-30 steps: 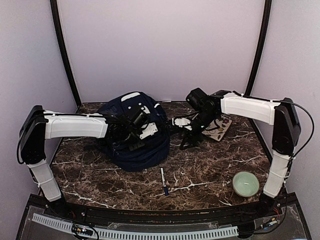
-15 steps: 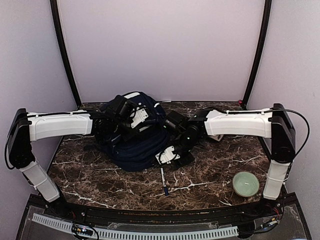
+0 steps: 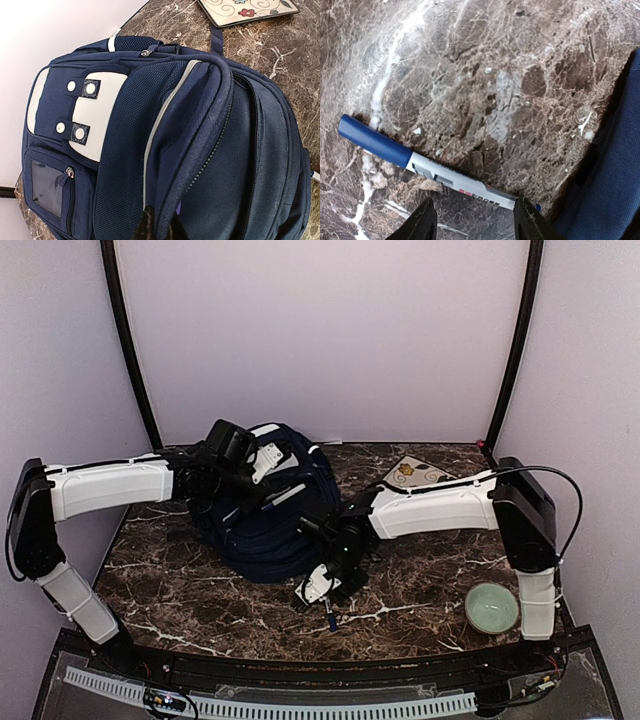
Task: Pack the student bag
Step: Pick up the upper front pocket of the student bag, then rotate the pen at the center of the board.
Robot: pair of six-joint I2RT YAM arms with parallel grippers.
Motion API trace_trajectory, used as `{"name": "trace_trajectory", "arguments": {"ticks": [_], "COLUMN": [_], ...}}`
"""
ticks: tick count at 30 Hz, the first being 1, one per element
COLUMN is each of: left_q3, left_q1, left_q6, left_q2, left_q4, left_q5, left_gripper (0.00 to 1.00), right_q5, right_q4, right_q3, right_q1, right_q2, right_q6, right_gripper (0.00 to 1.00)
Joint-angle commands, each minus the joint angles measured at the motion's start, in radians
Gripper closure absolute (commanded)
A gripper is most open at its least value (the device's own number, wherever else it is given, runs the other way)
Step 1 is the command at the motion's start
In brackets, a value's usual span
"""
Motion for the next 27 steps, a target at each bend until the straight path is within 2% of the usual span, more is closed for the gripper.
{"name": "trace_trajectory", "arguments": {"ticks": [1, 7, 11, 15, 22, 27], "left_q3": [0.005, 0.006, 0.004, 0.003, 0.003, 0.000], "left_q1": [0.019, 0.027, 0.029, 0.028, 0.029, 0.029], "left_q6": [-0.025, -0.026, -0.028, -0.028, -0.028, -0.028], "left_q2": [-0.054, -0.061, -0.069, -0.071, -0.074, -0.078], "left_q4": [0.035, 0.033, 0.034, 0.033, 0.031, 0.031], "left_q5": [0.008, 0.010, 0.016, 0.016, 0.012, 0.010], "left_gripper": [1.00, 1.00, 0.99, 0.99, 0.99, 0.99], "right_q5": [0.002, -0.024, -0.072, -0.079, -0.040, -0.014], "right_q4": [0.004, -0.028, -0.119, -0.199, -0.237, -0.226], "right_q3": [0.031, 0.044, 0.104, 0.149, 0.164, 0.168], "right_q1": [0.013, 0.026, 0.042, 0.047, 0.047, 0.049], "right_q2": [0.021, 0.042, 0.092, 0.138, 0.144, 0.135], "right_q6": [-0.011, 0.010, 0.074, 0.115, 0.197, 0.388], "right_gripper": [0.47, 0.47, 0.48, 0.55, 0.67, 0.71]}}
